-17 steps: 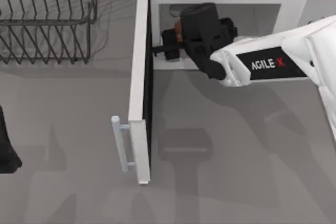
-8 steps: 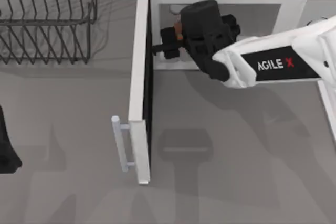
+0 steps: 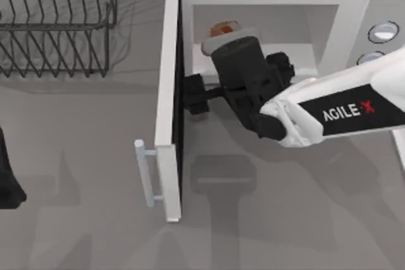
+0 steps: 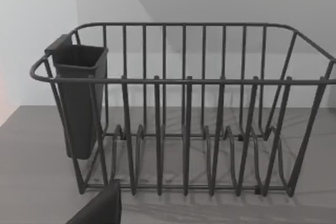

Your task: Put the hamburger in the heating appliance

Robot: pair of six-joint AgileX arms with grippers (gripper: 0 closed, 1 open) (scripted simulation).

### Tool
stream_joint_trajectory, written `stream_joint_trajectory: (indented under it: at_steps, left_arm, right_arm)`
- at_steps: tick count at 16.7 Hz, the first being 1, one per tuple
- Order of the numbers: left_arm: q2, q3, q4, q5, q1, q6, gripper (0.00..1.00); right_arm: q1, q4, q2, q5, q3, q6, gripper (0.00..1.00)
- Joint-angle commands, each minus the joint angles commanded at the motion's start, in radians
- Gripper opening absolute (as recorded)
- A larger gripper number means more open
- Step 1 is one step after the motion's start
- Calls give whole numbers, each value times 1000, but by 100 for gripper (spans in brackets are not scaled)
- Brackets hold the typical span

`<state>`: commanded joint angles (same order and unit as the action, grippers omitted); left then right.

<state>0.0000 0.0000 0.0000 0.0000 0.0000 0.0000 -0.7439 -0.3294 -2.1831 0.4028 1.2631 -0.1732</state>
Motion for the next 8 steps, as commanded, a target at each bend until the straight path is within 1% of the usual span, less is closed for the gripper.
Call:
stream_joint_trajectory:
  at_steps: [8]
  left_arm:
    - [0,0,0,0,0,0,100]
  right_arm:
    - [-92,-153,133,119,-292,-94,100]
